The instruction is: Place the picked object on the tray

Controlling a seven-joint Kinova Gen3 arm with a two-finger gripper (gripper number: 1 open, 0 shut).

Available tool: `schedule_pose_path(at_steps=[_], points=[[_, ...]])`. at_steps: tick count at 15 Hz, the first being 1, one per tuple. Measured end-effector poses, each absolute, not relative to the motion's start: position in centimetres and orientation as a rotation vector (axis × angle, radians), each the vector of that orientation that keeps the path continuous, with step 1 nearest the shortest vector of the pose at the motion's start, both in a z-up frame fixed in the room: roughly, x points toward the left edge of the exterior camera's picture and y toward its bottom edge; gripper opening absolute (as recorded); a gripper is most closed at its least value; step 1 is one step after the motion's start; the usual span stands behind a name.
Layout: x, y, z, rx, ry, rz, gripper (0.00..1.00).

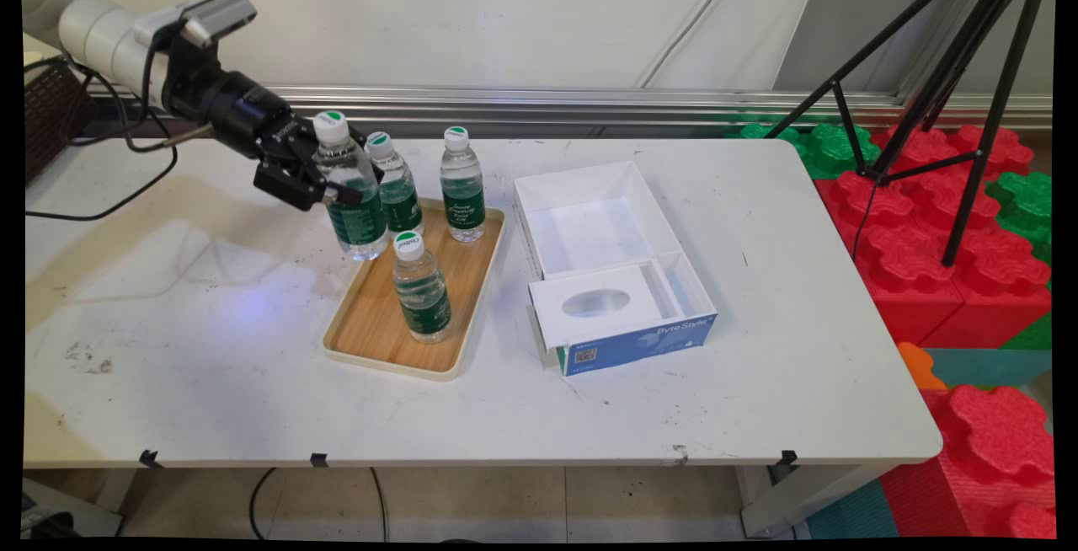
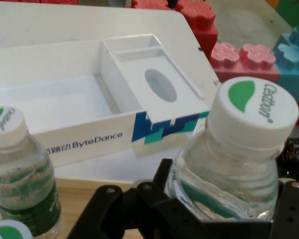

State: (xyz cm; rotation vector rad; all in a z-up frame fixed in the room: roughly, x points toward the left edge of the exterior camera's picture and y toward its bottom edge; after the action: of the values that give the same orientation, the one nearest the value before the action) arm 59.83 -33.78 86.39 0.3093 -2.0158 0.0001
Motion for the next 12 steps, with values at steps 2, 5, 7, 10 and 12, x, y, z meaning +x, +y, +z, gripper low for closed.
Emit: schedule_pose_path(at_steps=[2,5,7,10,12], points=[[59.8,-33.7,85.8,0.293,-2.026,0.005,0.00],[59.7,-33.7,85.0,0.274,-2.035,0.012,0.00],[59.5,-33.9,84.4,0.262,-2.038,0.021,0.00],[59.1,-34.2,83.9,0.250,-2.039,0.032,0.00],[58.9,-34.5,83.7,0.245,-2.039,0.038,0.00]])
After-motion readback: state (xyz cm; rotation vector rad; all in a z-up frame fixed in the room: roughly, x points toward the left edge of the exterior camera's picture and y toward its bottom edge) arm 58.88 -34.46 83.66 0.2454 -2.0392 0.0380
